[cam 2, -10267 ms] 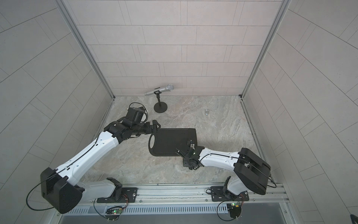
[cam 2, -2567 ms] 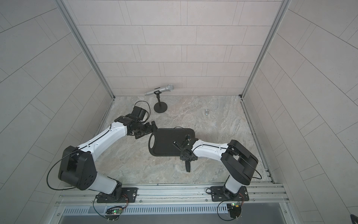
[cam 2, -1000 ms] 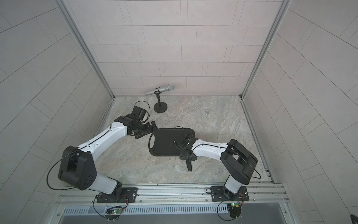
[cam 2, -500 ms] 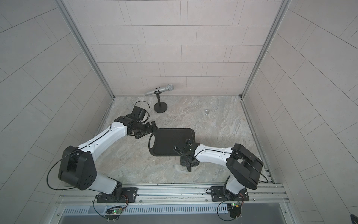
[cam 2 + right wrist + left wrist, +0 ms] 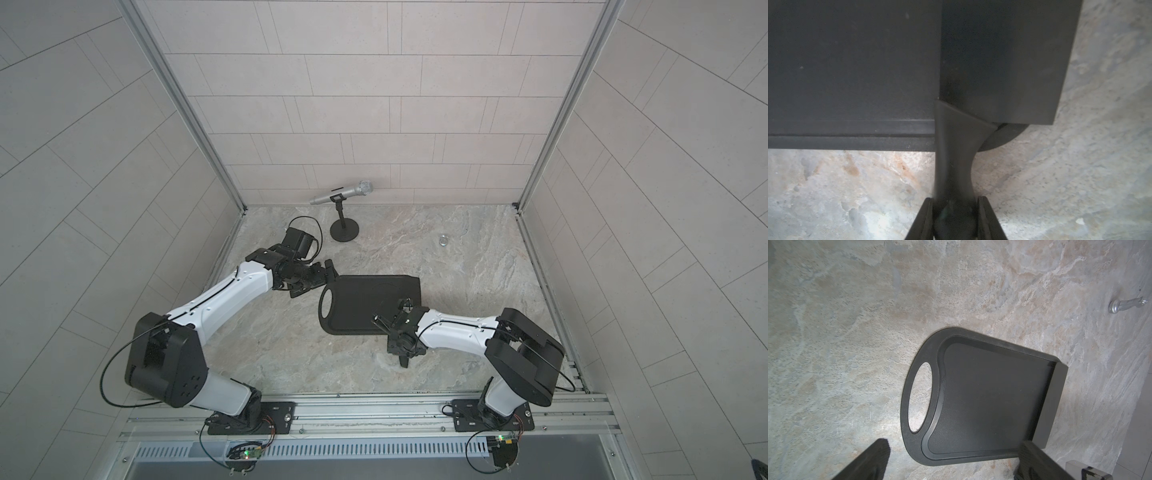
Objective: Align the knife with the edge of the cutting board
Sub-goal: Adjust the knife at the edge of the cutting board.
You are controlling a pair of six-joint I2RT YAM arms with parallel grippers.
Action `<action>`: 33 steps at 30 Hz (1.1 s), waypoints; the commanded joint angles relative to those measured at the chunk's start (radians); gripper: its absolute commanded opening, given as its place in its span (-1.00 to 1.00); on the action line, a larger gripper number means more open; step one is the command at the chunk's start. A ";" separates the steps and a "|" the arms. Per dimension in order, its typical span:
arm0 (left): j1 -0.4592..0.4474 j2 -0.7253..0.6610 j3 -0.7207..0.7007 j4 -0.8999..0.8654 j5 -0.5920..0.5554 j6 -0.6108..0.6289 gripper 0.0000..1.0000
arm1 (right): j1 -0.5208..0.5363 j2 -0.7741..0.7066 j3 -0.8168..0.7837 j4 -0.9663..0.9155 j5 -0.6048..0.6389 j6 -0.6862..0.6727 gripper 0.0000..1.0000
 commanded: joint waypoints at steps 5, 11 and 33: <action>0.002 0.003 0.015 -0.019 -0.021 0.014 1.00 | 0.001 0.032 0.042 0.001 0.037 -0.005 -0.53; 0.002 0.006 0.017 -0.020 -0.028 0.016 1.00 | 0.000 0.051 0.082 -0.008 0.041 -0.031 -0.54; 0.005 0.012 0.019 -0.023 -0.034 0.018 1.00 | 0.001 0.073 0.078 -0.021 0.041 -0.036 -0.56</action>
